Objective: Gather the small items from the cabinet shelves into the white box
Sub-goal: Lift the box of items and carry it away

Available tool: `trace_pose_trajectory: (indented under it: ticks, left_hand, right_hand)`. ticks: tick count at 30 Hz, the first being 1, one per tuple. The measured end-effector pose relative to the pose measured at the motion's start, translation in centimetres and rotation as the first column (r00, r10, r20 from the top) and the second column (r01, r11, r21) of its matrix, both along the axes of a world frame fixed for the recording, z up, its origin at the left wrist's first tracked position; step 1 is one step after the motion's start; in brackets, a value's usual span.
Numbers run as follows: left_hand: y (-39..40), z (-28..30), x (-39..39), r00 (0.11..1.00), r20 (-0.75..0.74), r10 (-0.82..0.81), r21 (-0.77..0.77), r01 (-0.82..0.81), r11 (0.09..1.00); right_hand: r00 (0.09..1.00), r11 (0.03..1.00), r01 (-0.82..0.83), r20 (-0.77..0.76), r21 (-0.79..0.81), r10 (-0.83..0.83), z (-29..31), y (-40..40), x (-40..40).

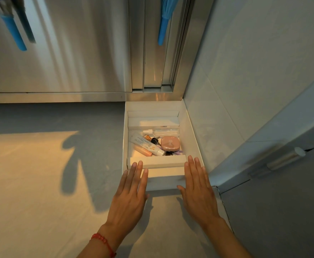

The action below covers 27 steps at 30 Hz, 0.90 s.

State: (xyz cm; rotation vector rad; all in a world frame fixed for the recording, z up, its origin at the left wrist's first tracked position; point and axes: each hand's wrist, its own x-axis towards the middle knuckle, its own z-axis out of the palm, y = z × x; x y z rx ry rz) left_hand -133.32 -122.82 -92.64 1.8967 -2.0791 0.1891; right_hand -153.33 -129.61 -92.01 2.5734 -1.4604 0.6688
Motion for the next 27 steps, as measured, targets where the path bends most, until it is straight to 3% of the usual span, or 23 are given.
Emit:
trace_pose_trajectory:
  ticks: [5,10,23,27]
  left_hand:
    - [-0.3,0.1,-0.1,1.0,0.009,-0.017,-0.038,0.017,0.999]
    - [-0.6,0.4,-0.1,1.0,-0.004,-0.004,0.023,0.004,1.0]
    - [-0.3,0.9,0.0,0.999,-0.042,0.007,0.12,-0.002,0.993]
    - [-0.3,1.8,-0.3,0.998,-0.054,0.011,0.055,-0.008,0.998]
  right_hand:
    - [0.999,0.994,0.04,-0.003,0.104,-0.04,0.5,-0.1,0.4]
    - [0.998,0.987,0.066,-0.018,0.146,-0.064,0.5,-0.3,0.7]
    - [0.998,0.991,0.027,0.044,0.133,-0.034,1.0,-0.1,0.3]
    - [0.995,0.996,-0.015,0.103,0.092,0.006,1.8,-0.1,0.9]
